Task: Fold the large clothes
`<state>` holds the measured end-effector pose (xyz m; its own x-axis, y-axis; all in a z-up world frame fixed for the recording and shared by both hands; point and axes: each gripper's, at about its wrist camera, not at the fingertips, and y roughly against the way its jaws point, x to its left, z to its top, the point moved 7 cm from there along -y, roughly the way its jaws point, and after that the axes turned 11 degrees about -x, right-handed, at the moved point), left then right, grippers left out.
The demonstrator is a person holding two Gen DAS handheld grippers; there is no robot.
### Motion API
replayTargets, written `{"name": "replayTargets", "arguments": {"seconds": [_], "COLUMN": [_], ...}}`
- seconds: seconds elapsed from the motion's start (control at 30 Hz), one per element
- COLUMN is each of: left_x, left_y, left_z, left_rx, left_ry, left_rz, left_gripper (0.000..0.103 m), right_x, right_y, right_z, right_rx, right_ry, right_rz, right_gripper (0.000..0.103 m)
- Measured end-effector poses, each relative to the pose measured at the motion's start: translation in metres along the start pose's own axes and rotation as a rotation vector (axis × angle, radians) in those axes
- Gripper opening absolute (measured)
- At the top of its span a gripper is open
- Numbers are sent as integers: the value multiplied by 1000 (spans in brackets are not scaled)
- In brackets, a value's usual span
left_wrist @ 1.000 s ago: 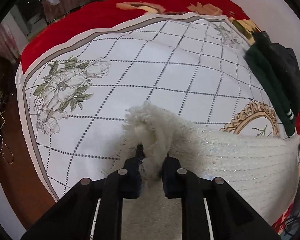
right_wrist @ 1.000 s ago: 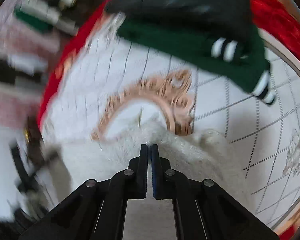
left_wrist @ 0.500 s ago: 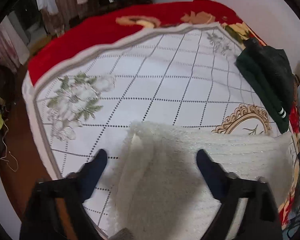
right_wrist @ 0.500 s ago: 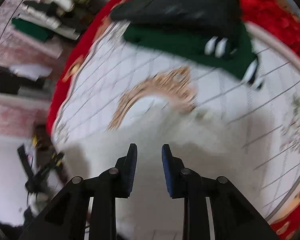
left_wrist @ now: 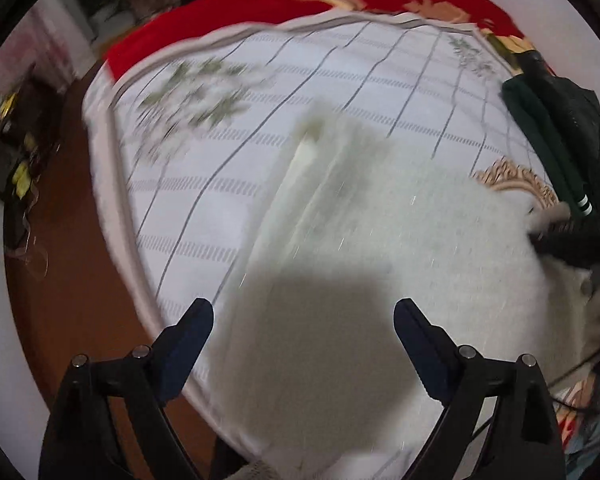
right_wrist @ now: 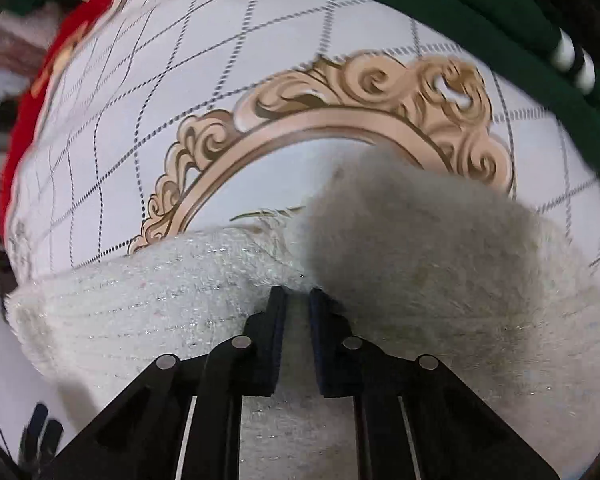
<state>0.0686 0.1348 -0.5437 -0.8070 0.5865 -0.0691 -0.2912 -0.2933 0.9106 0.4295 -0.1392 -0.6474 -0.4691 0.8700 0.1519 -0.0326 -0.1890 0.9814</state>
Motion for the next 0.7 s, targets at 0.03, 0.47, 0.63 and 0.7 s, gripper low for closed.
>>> {"name": "replayTargets", "arguments": {"seconds": [0.03, 0.47, 0.63, 0.7], "left_x": [7, 30, 24, 23], "left_y": [6, 1, -8, -9], "left_z": [-10, -99, -90, -83], "left_rx": [14, 164, 136, 119], "left_ry": [25, 367, 394, 373], "left_rz": [8, -118, -153, -146], "left_gripper": [92, 92, 91, 91], "right_x": [4, -165, -186, -193], "right_y": [10, 95, 51, 55], "right_z": [0, -58, -116, -144], "right_rx": [18, -68, 15, 16], "right_ry": [27, -204, -412, -560], "right_rz": [8, 164, 252, 287], "right_gripper": [14, 79, 13, 12]}}
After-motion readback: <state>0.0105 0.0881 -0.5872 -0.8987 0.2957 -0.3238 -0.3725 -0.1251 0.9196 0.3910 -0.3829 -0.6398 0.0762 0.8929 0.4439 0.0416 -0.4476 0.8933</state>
